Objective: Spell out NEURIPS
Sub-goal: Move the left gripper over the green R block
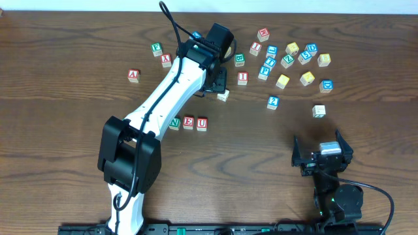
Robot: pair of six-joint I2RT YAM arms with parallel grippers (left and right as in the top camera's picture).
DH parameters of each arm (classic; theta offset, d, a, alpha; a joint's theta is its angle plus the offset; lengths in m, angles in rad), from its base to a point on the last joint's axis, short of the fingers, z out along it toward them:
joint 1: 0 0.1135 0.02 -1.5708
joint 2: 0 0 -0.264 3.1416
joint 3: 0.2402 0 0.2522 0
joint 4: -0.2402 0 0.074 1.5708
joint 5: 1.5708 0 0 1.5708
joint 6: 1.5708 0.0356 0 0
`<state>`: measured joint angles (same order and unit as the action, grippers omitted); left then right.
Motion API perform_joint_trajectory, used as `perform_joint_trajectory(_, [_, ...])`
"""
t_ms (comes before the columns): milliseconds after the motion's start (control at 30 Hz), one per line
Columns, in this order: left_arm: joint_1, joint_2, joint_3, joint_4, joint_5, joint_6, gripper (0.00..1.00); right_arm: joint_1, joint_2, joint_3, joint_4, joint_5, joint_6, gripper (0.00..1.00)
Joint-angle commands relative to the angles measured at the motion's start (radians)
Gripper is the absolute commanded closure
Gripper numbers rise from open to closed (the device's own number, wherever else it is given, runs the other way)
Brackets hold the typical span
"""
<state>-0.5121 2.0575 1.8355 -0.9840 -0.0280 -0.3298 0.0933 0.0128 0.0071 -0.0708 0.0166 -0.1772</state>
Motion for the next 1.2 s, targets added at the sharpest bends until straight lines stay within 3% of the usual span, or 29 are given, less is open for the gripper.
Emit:
perform_joint_trajectory(0, [0.003, 0.002, 0.030, 0.002, 0.003, 0.026, 0.35, -0.009, -0.005, -0.002, -0.004, -0.001, -0.007, 0.01])
perform_joint_trajectory(600, [0.016, 0.232, 0.150, 0.009, 0.040, 0.067, 0.34, -0.009, -0.005, -0.002, -0.004, -0.001, -0.007, 0.01])
perform_joint_trajectory(1167, [0.047, 0.239, 0.161, 0.055, 0.009, 0.068, 0.35, -0.009, -0.005, -0.002, -0.004, -0.001, -0.007, 0.01])
